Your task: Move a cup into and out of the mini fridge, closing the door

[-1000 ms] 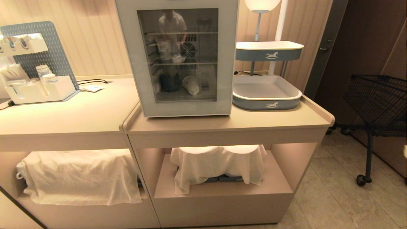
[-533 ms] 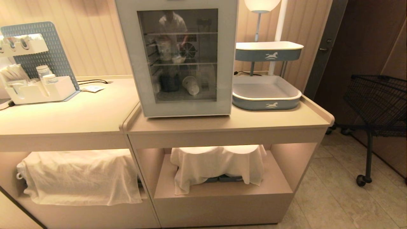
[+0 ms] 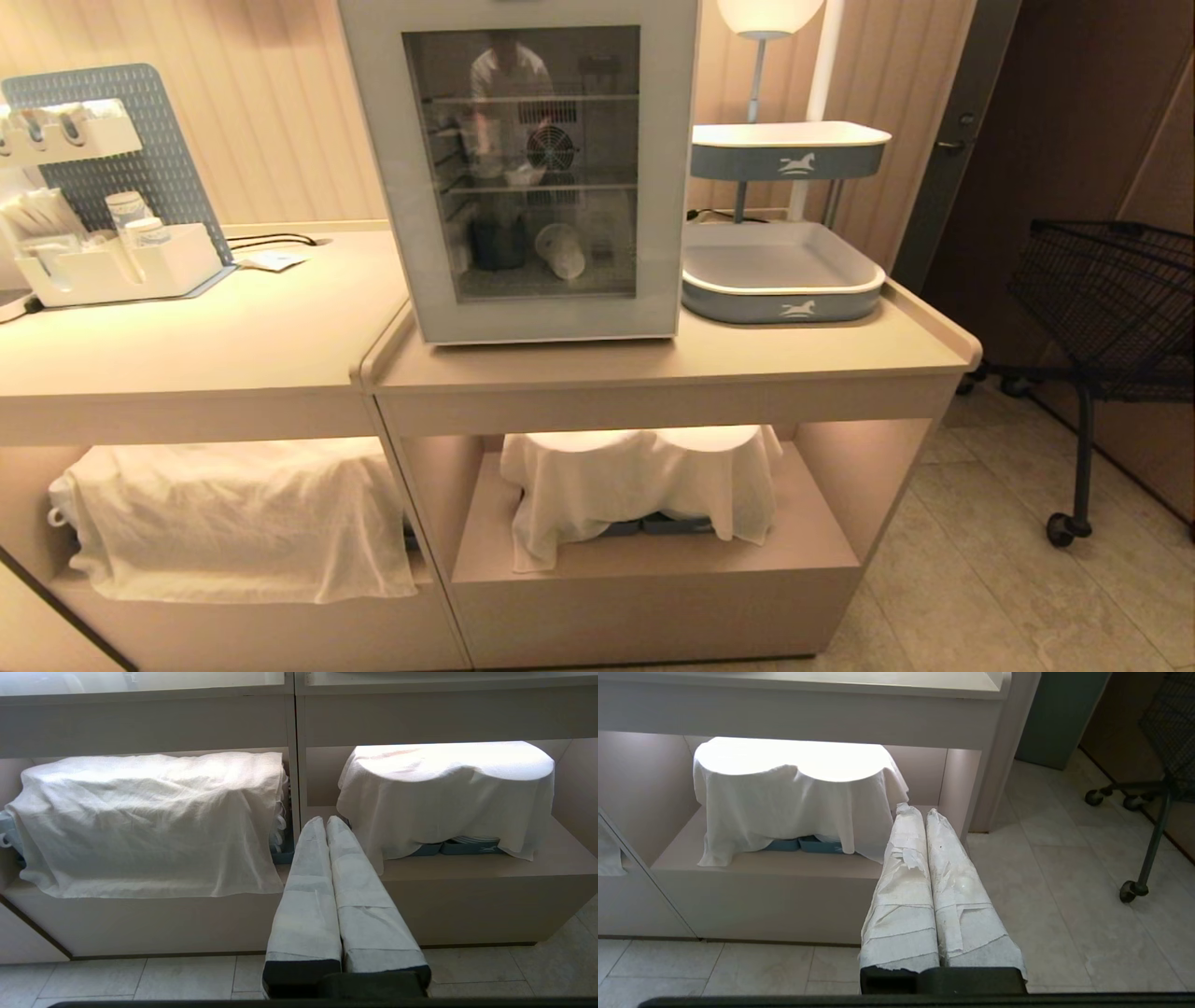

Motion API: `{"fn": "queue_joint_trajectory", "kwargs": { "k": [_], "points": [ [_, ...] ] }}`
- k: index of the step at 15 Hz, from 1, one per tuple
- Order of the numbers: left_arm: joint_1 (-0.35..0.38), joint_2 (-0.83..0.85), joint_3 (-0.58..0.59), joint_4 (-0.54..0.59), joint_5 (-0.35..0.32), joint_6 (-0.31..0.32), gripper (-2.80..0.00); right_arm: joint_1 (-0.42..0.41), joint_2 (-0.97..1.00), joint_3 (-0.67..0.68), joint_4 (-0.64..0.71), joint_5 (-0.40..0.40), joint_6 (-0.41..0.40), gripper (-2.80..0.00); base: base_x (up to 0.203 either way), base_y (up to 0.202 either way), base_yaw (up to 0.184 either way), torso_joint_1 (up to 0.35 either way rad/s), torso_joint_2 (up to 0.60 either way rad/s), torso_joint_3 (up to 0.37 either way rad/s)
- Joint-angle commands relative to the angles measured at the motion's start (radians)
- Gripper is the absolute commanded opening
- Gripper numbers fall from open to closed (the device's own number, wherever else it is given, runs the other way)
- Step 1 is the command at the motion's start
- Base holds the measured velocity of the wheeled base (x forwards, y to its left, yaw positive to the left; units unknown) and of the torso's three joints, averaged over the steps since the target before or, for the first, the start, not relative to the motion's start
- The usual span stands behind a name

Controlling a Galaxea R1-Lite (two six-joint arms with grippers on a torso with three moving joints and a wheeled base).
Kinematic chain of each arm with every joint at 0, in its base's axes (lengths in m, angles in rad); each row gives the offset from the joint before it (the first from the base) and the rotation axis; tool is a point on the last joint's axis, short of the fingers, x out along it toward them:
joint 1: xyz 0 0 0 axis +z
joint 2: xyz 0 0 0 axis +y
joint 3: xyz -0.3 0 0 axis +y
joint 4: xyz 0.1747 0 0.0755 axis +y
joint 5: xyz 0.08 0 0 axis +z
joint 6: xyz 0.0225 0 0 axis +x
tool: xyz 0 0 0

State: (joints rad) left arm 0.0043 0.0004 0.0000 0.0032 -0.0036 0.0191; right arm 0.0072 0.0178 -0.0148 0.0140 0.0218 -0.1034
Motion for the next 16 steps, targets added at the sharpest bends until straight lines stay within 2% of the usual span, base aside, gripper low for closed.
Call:
{"fn": "queue_joint_trajectory", "kwargs": {
  "k": [1, 16],
  "points": [
    [0.0, 0.0, 0.0, 0.0, -0.001, -0.001, -2.8, 0.002, -0.018, 0.005, 0.001, 0.0, 0.01, -2.8, 0.0, 0.0, 0.0, 0.0, 0.0, 0.0],
    [0.0, 0.0, 0.0, 0.0, 0.0, -0.001, -2.8, 0.002, -0.018, 0.012, -0.012, -0.002, 0.024, -2.8, 0.0, 0.0, 0.0, 0.0, 0.0, 0.0]
  ]
}}
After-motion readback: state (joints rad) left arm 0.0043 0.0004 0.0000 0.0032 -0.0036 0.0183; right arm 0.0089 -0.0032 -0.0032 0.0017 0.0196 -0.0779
